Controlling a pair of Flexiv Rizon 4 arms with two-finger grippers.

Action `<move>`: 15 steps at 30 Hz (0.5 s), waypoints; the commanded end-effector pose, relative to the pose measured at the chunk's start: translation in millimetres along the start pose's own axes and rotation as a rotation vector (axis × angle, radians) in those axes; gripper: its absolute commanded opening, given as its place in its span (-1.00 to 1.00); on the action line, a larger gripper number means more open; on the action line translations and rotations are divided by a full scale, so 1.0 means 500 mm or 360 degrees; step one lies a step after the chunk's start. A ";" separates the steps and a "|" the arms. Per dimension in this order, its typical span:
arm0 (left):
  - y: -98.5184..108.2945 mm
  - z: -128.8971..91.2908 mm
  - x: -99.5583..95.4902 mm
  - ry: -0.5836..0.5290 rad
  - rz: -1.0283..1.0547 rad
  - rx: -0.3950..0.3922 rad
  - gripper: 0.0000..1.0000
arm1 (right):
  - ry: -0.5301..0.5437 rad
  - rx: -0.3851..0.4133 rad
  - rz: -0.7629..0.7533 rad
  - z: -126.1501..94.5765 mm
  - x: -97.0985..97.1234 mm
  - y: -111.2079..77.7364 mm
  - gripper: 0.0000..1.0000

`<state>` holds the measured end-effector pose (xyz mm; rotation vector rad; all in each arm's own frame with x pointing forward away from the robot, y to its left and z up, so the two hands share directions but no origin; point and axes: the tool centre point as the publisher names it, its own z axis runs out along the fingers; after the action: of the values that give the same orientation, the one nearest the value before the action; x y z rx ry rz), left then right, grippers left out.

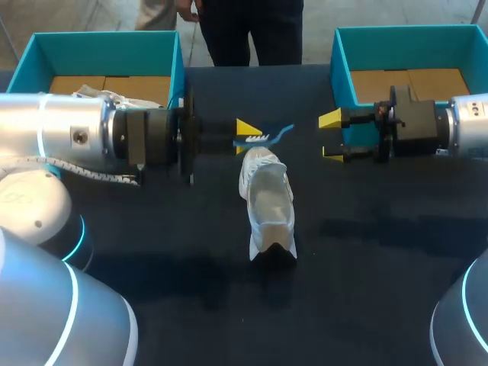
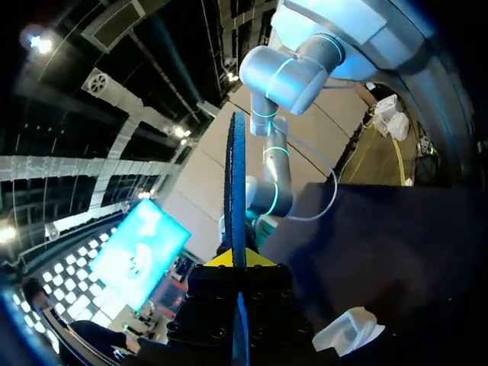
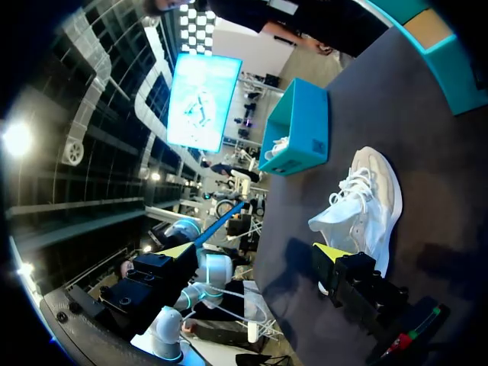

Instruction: Take the shoe out of the shoebox, open the shoe tongue, remove and reinsert the insole, then place the shoe into the shoebox

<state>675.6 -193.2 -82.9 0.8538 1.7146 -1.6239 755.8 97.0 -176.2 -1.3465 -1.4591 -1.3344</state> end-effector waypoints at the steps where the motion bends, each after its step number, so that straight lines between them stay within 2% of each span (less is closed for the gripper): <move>1: 0.022 -0.010 0.022 0.0024 0.0163 0.0026 -1.00 | -0.0003 -0.0003 0.0002 0.003 0.000 0.000 1.00; 15: 0.089 -0.015 0.059 0.0118 0.0542 -0.0025 -1.00 | 0.0006 0.0013 -0.0001 0.005 0.003 0.003 1.00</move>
<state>689.8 -180.3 -126.5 1.1261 1.5546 -1.3664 755.5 98.0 -175.6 -1.3417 -1.4583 -1.3333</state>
